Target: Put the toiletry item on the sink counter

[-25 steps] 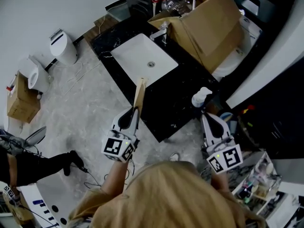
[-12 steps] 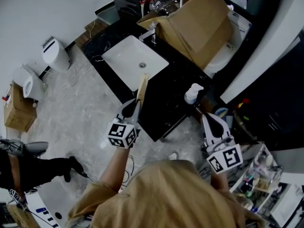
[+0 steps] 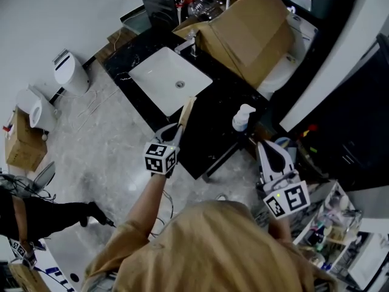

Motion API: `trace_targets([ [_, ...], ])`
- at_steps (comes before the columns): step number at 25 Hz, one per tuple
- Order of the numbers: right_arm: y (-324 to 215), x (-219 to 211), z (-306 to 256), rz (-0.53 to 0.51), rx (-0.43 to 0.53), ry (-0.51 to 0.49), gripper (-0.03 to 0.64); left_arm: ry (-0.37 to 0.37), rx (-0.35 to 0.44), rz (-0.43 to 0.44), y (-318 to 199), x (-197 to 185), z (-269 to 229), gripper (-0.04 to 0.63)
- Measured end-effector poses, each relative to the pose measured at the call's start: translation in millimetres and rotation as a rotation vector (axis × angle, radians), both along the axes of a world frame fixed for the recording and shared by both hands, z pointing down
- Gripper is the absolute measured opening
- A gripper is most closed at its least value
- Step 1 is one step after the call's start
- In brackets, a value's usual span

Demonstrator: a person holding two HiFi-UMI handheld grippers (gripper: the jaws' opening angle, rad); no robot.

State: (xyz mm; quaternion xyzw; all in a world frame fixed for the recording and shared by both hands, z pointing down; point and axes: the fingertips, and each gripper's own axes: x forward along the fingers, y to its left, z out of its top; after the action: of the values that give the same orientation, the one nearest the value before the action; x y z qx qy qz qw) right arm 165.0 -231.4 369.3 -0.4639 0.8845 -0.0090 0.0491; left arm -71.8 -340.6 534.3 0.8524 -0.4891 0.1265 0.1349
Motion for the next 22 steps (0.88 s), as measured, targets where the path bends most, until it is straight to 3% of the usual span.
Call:
trace_targets([
  [22, 5.8, 10.5, 0.7, 0.023, 0.0, -0.013, 0.003, -0.147, -0.124, 0.051, -24.9, 16.1, 51.2, 0.02],
])
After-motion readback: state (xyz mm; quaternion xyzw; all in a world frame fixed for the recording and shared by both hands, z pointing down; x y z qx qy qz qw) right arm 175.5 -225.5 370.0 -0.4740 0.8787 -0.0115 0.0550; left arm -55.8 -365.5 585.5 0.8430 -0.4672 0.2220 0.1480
